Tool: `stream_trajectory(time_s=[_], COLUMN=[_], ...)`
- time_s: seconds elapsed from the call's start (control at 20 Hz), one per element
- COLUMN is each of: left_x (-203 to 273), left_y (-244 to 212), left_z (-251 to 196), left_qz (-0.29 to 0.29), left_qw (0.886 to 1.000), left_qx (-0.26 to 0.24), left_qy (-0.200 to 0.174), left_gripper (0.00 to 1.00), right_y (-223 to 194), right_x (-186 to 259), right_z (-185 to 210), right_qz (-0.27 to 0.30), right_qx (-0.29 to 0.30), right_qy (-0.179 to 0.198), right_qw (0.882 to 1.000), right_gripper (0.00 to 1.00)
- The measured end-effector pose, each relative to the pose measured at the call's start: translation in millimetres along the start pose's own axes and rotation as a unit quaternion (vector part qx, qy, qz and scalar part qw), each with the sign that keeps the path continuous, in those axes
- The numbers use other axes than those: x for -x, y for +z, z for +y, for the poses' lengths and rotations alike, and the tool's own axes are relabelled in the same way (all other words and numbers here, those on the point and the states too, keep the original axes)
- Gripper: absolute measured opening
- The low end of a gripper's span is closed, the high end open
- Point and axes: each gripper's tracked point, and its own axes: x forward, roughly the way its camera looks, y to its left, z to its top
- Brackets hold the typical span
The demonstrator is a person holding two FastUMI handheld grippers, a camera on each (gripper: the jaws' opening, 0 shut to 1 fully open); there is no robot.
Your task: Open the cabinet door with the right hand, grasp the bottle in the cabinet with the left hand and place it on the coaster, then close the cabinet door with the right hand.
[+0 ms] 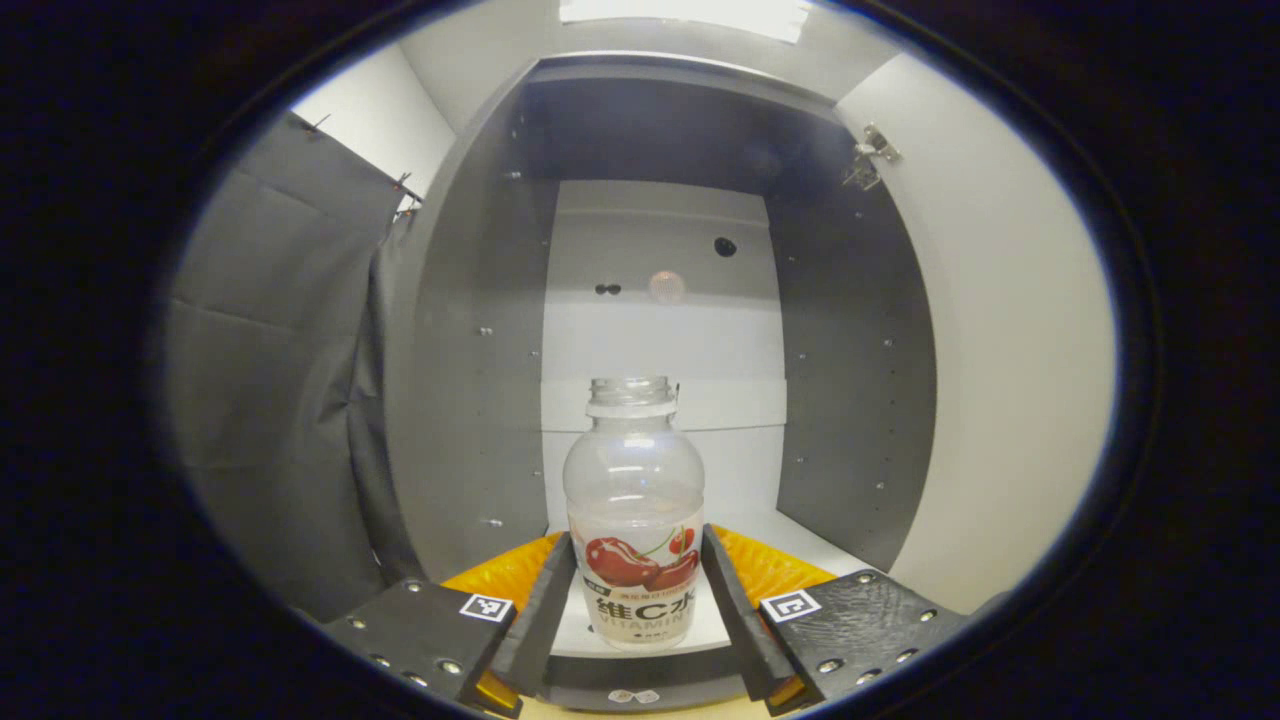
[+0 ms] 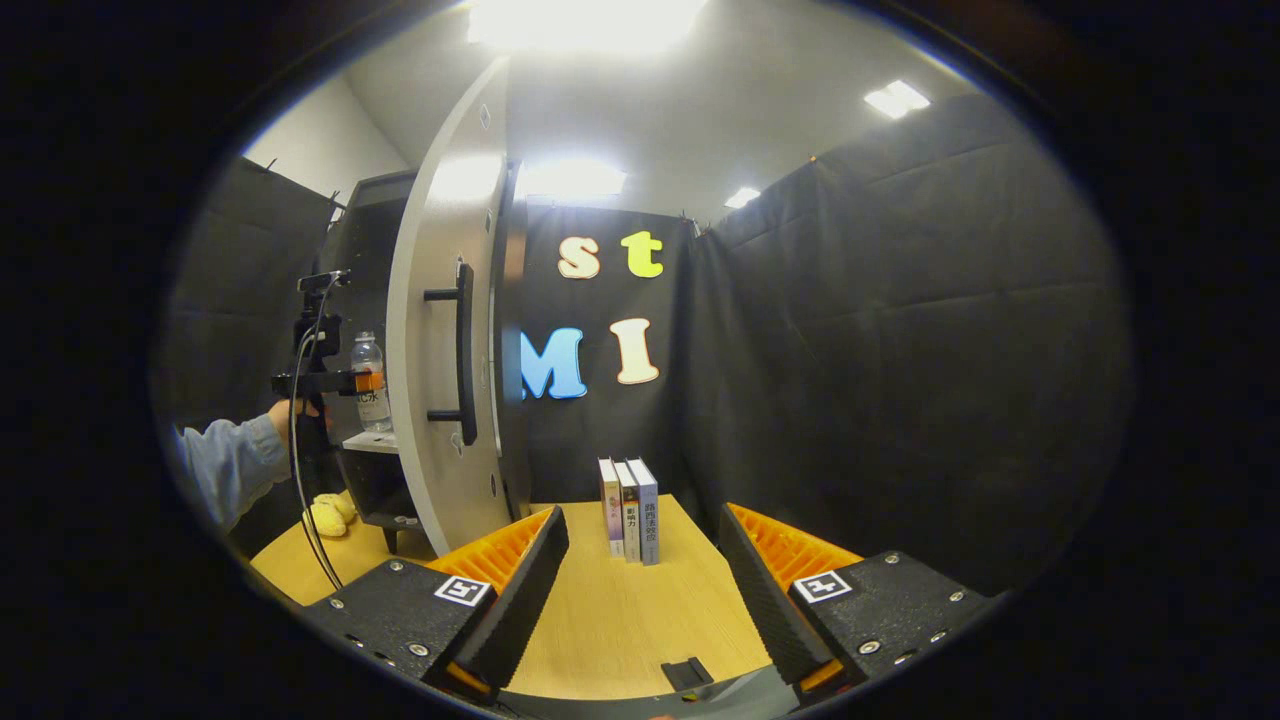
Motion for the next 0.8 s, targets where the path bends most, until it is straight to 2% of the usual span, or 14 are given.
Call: stream_trajectory(time_s=[0.05,0.1,0.2,0.45,0.8], left_x=[9,18,35,85,145], left_y=[3,6,13,21,3], left_z=[4,5,13,34,52], left_qz=[-0.003,-0.006,-0.010,-0.019,-0.011], left_qw=[1.000,1.000,1.000,1.000,1.000], left_qx=[-0.001,-0.003,0.000,0.016,0.025], left_qy=[0.000,0.000,0.002,0.003,-0.004], left_gripper=[0.72,0.77,0.72,0.75,0.73], right_y=[0,-1,0,4,10], right_x=[-2,-2,-2,4,5], right_z=[4,8,16,28,36], right_qz=[-0.001,0.000,-0.001,-0.007,-0.015], right_qx=[-0.002,-0.003,-0.004,-0.003,-0.012], right_qy=[0.006,0.011,0.021,0.035,0.041], right_qw=[1.000,1.000,1.000,0.999,0.999], right_gripper=[0.94,0.94,0.94,0.94,0.94])
